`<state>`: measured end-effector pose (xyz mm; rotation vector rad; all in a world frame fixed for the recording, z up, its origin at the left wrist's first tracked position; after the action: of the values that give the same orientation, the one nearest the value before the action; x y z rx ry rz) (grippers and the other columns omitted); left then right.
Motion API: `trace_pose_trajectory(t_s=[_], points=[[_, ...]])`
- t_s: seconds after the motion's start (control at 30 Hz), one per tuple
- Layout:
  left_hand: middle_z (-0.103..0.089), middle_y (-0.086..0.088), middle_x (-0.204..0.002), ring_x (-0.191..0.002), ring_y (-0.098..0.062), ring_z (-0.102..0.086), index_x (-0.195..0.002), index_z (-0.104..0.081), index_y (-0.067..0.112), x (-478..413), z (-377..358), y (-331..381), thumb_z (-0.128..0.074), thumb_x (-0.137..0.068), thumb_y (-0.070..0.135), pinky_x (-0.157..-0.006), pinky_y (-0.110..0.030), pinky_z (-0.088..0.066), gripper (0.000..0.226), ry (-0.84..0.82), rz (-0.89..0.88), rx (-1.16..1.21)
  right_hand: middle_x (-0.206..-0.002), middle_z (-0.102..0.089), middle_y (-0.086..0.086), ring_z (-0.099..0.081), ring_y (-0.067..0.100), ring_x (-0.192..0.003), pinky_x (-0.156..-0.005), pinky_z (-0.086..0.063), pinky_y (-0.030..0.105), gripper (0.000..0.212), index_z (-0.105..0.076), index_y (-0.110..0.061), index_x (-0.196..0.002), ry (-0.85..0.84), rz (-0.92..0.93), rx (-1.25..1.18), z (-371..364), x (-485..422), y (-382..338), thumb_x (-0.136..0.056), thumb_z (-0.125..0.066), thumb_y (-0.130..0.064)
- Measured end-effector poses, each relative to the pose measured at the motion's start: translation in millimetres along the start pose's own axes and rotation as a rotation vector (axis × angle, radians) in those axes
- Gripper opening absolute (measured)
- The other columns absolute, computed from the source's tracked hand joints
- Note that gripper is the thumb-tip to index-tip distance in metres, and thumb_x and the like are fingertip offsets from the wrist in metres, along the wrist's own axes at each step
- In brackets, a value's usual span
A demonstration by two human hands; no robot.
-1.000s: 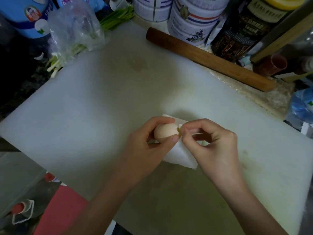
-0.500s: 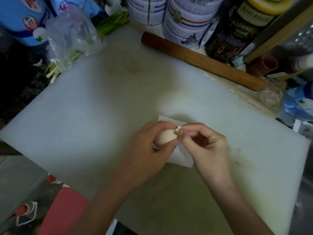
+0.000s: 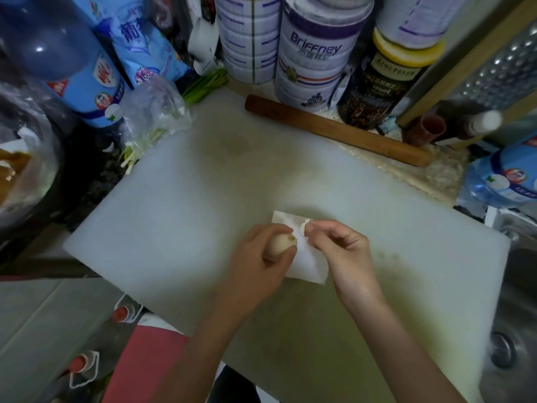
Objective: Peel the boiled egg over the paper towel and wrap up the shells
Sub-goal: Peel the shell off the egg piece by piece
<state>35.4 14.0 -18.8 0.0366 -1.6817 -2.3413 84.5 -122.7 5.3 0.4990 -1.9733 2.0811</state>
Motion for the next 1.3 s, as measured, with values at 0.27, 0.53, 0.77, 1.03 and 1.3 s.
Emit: trace_pose_trajectory(t_s=[0.27,0.53,0.77,1.03,1.3], points=[[-0.064,0.016,-0.096,-0.080,0.001,-0.064,-0.101,-0.059,0.041,2,8,-6,-0.074,-0.077,0.018,-0.067,-0.018,-0.053,0.036,0.133,0.278,0.224,-0.063,-0.065,-0.004,-0.058,0.006,-0.058,-0.062,-0.048,0.025,0.015,-0.068,-0.016,-0.066,0.031,0.157,0.619,0,-25,22,-0.080,-0.066,-0.014],[-0.068,0.010,-0.100,-0.084,0.004,-0.065,-0.103,-0.066,0.025,-3,-1,-4,-0.077,-0.074,0.007,-0.070,-0.013,-0.052,0.036,0.101,0.306,0.289,-0.070,-0.071,0.000,-0.062,0.014,-0.063,-0.066,-0.052,0.030,0.009,-0.072,-0.013,-0.074,-0.006,0.284,0.763,2,-29,16,-0.082,-0.067,-0.017],[-0.069,0.015,-0.100,-0.087,0.004,-0.065,-0.101,-0.067,0.029,-1,5,5,-0.078,-0.072,0.015,-0.068,-0.012,-0.052,0.034,0.074,0.226,0.236,-0.076,-0.064,-0.020,-0.060,-0.006,-0.071,-0.063,-0.040,0.002,0.009,-0.075,-0.019,-0.088,-0.131,0.422,0.604,11,-7,-13,-0.081,-0.070,-0.017],[-0.069,0.009,-0.105,-0.094,-0.003,-0.065,-0.100,-0.068,0.024,-8,5,21,-0.078,-0.072,0.011,-0.074,-0.015,-0.053,0.033,-0.007,0.087,0.162,-0.072,-0.070,0.001,-0.060,0.008,-0.062,-0.063,-0.049,0.019,0.004,-0.074,-0.015,-0.080,-0.035,0.519,0.688,4,3,-26,-0.079,-0.071,-0.011],[-0.069,0.014,-0.101,-0.093,0.006,-0.062,-0.102,-0.071,0.026,-16,9,24,-0.078,-0.070,0.009,-0.075,-0.011,-0.051,0.036,-0.077,0.026,0.091,-0.082,-0.068,0.011,-0.065,0.031,-0.071,-0.061,-0.055,0.040,0.013,-0.070,-0.003,-0.089,-0.118,0.762,1.005,2,15,-42,-0.088,-0.060,-0.011]])
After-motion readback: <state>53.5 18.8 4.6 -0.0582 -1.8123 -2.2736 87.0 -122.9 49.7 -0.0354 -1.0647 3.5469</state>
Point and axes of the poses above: each hand's wrist, its own x-axis away from the middle knuckle, its own z-axis out of the back of the hand, y = z × x, the point moved 2 cm from there along -x, towards the middle knuckle
